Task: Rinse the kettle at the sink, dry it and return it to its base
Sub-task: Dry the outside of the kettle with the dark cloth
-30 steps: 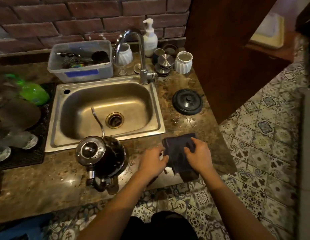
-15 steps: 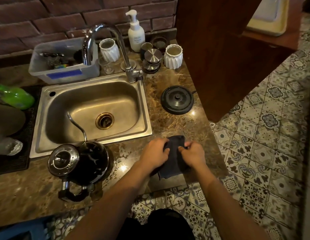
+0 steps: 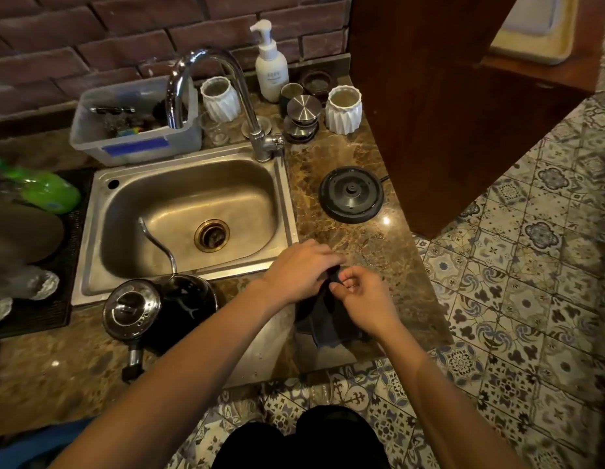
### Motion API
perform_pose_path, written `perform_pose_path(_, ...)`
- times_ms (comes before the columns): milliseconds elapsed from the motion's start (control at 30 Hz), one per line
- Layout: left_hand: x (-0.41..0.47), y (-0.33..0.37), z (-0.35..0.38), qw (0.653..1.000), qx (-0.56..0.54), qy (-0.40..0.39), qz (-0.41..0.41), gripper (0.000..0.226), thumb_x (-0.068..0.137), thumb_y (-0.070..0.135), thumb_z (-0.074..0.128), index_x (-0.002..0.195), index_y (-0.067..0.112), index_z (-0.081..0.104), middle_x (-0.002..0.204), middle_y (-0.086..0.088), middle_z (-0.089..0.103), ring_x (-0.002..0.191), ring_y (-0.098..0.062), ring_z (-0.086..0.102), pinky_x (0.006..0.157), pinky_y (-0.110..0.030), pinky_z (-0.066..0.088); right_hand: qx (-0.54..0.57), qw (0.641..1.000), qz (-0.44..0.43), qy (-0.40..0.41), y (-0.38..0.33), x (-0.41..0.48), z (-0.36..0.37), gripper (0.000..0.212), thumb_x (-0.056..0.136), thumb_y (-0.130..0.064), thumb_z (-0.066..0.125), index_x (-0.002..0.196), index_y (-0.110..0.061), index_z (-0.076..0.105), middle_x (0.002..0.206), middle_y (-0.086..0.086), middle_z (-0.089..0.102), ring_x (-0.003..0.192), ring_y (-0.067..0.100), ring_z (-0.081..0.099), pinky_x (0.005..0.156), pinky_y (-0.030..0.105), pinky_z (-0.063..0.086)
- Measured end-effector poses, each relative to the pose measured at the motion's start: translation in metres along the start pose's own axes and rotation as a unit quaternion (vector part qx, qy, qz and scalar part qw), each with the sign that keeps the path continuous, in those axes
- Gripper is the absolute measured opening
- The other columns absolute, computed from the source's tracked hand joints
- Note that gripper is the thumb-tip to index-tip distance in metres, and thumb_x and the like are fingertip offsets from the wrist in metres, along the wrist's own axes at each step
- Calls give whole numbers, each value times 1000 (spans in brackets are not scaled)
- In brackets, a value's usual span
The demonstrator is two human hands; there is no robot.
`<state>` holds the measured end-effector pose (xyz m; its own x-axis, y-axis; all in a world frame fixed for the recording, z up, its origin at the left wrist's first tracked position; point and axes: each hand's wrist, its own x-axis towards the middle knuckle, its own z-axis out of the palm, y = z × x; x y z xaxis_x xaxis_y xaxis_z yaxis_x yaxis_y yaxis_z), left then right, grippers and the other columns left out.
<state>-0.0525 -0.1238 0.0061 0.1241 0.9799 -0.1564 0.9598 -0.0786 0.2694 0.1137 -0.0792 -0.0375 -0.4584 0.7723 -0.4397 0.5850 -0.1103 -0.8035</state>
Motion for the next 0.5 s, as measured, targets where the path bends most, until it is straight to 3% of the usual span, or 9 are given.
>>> perform_pose_path(100, -14, -12, -14, 1000, 14, 17, 6, 30, 91, 25, 65, 120, 24, 71, 113, 0, 68, 106, -23, 60, 83, -37, 50, 6, 1000, -28, -11, -13, -4, 8, 16, 88, -21, 77, 84, -29, 63, 69, -10, 60, 58, -3, 56, 66, 22, 46)
perform_pose_path(167, -25, -21, -25, 999, 26, 23, 1, 25, 89, 27, 67, 113, 24, 73, 110, 2, 69, 104, -22, 61, 80, -36, 50, 16, 999, -41, -24, -23, -6, 16, 14, 88, -21, 77, 85, -28, 65, 71, -10, 61, 64, 3, 59, 72, 29, 52)
perform_pose_path(233, -36, -32, -35, 999, 38, 24, -8, 22, 88, 29, 68, 109, 23, 73, 107, 2, 69, 103, -22, 62, 80, -37, 51, 17, 998, -54, -32, -34, -8, 24, 10, 87, -22, 76, 88, -26, 68, 73, -8, 65, 68, 6, 62, 76, 35, 55)
perform_pose_path(500, -94, -73, -83, 995, 84, -20, -55, 17, 90, 31, 67, 103, 24, 74, 105, 5, 71, 106, -22, 62, 88, -41, 51, 0, 990, -125, -69, -83, -12, 75, 6, 90, -20, 75, 94, -21, 70, 69, -10, 61, 61, 6, 56, 70, 29, 53)
